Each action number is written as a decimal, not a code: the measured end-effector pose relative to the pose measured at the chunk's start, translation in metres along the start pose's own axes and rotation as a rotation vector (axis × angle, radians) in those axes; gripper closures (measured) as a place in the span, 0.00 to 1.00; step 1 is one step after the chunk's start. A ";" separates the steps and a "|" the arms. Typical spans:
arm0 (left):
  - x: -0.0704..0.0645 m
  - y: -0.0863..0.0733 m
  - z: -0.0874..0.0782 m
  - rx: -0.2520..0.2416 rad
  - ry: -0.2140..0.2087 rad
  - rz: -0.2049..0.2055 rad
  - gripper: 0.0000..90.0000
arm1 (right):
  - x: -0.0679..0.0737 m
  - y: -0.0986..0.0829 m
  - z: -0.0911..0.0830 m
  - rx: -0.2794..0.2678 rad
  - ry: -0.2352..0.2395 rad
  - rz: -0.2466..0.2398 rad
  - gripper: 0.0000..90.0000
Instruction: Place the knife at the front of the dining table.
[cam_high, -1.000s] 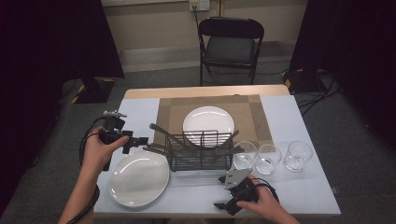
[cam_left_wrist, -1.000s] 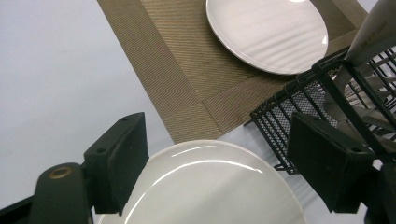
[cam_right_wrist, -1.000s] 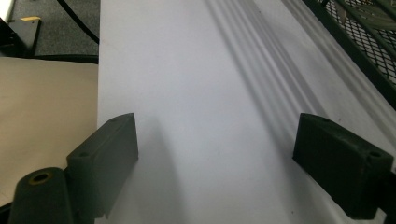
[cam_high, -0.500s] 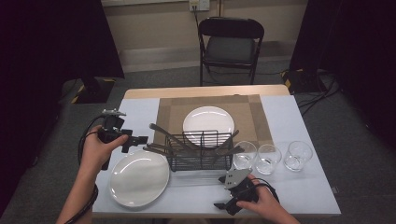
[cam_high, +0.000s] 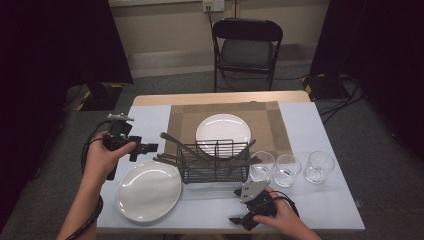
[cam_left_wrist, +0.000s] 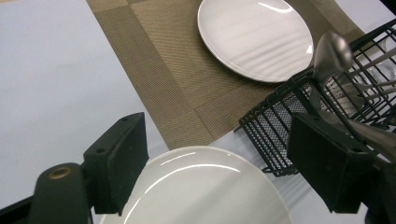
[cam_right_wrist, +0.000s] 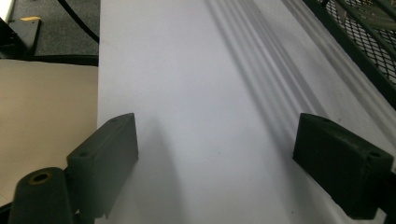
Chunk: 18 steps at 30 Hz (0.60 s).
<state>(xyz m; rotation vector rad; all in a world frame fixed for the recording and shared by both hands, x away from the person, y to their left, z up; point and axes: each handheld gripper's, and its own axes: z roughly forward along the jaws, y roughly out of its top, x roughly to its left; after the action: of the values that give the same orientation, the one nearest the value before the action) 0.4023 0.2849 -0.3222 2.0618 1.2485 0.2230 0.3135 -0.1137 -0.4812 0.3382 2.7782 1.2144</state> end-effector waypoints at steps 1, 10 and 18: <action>0.000 0.001 -0.001 -0.003 -0.004 0.000 0.22 | 0.000 0.000 0.000 0.000 0.000 0.001 0.14; -0.005 0.009 -0.006 -0.006 -0.001 0.016 0.22 | 0.000 0.000 0.000 -0.002 -0.001 0.000 0.14; -0.010 0.014 -0.004 0.001 -0.007 0.030 0.22 | 0.000 0.000 0.000 -0.002 -0.002 0.001 0.14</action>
<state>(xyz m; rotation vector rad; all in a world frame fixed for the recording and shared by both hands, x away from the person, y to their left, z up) 0.4053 0.2748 -0.3084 2.0819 1.2144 0.2284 0.3134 -0.1135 -0.4813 0.3402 2.7754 1.2169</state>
